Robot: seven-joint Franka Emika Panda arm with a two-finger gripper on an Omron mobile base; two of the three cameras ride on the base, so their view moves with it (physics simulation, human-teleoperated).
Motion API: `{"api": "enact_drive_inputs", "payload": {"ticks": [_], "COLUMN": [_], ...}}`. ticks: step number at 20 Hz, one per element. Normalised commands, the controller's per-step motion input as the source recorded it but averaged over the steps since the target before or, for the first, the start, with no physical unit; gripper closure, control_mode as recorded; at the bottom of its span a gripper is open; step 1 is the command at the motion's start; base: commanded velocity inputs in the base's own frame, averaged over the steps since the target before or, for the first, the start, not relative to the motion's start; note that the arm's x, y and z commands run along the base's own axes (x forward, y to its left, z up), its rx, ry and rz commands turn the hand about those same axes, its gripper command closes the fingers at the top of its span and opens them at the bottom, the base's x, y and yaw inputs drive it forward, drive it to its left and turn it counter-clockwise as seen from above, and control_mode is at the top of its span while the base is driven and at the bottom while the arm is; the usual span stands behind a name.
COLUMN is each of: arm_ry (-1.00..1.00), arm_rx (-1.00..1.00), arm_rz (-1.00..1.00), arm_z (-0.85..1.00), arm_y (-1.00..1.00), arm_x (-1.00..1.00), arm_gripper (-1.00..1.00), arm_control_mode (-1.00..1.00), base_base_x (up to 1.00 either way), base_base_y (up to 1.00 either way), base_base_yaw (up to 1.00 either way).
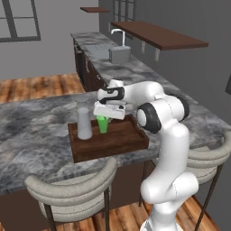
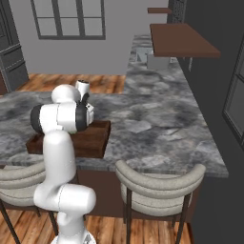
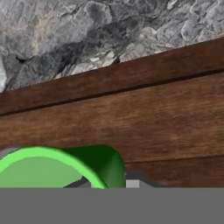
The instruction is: There is a tray on the dining counter. Grab the cup, mug, and pitcher and place them on the tray. The pitcher may be placed next to the tray if it cannot fit the tray.
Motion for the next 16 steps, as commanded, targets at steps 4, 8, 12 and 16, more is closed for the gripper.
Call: {"api": "enact_drive_inputs", "payload": {"ticks": [4,8,12,16], "arm_ry": [-0.05,-0.06,-0.07,-0.03], "arm_rx": [0.0,0.0,0.0,0.01], "arm_rz": [0.07,0.04,0.03,0.04], "arm_z": [-0.08,0.05,0.33,0.75], "arm_y": [0.05,0.0,0.0,-0.04], "arm_x": [0.0,-0.19,-0.34,-0.34], "arm_gripper": [-1.0,-1.0,-1.0,-1.0], "arm_control_mode": [-1.0,-1.0,-1.0,-1.0], "base_base_x": [0.0,0.0,0.0,0.0], "base_base_y": [0.0,0.0,0.0,0.0], "base_base_yaw": [0.0,0.0,0.0,0.0]}}
